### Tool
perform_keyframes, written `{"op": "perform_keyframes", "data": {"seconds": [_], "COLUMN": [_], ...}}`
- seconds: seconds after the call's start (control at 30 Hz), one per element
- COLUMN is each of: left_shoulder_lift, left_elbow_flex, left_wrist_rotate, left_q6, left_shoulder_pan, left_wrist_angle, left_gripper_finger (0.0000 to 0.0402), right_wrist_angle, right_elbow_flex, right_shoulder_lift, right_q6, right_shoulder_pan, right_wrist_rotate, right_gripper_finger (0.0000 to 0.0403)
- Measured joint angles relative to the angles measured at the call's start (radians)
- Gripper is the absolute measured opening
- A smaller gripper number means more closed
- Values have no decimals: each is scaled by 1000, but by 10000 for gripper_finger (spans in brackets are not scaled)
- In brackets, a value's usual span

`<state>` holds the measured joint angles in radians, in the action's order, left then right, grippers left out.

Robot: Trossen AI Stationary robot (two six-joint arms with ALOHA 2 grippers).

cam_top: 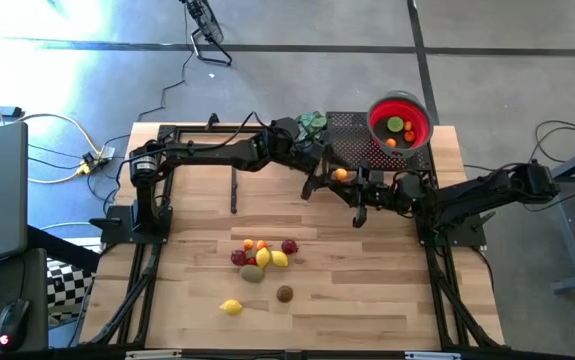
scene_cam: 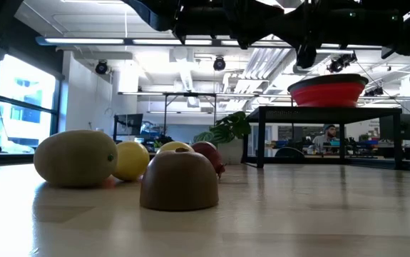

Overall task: Pick & Place Fruit
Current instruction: Put the orange pear into the red strainer bowl

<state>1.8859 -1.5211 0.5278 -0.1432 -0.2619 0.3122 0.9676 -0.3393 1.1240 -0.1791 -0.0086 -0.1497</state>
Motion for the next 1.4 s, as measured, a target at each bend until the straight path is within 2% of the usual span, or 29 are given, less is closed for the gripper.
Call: {"op": "perform_keyframes", "data": {"seconds": [0.2,0.47,1.4], "left_shoulder_lift": [0,0,0], "left_elbow_flex": [1,-23,-23], "left_wrist_rotate": [10,66,68], "left_q6": [-2,16,18], "left_shoulder_pan": [0,0,0], "left_wrist_angle": [31,26,22], "left_gripper_finger": [278,278,278], "right_wrist_angle": [5,5,20], "right_elbow_flex": [0,0,0], "right_shoulder_lift": [0,0,0], "right_q6": [0,0,26], "right_shoulder_pan": [0,0,0], "right_wrist_rotate": [0,-7,-79], "right_gripper_finger": [3,4,4]}}
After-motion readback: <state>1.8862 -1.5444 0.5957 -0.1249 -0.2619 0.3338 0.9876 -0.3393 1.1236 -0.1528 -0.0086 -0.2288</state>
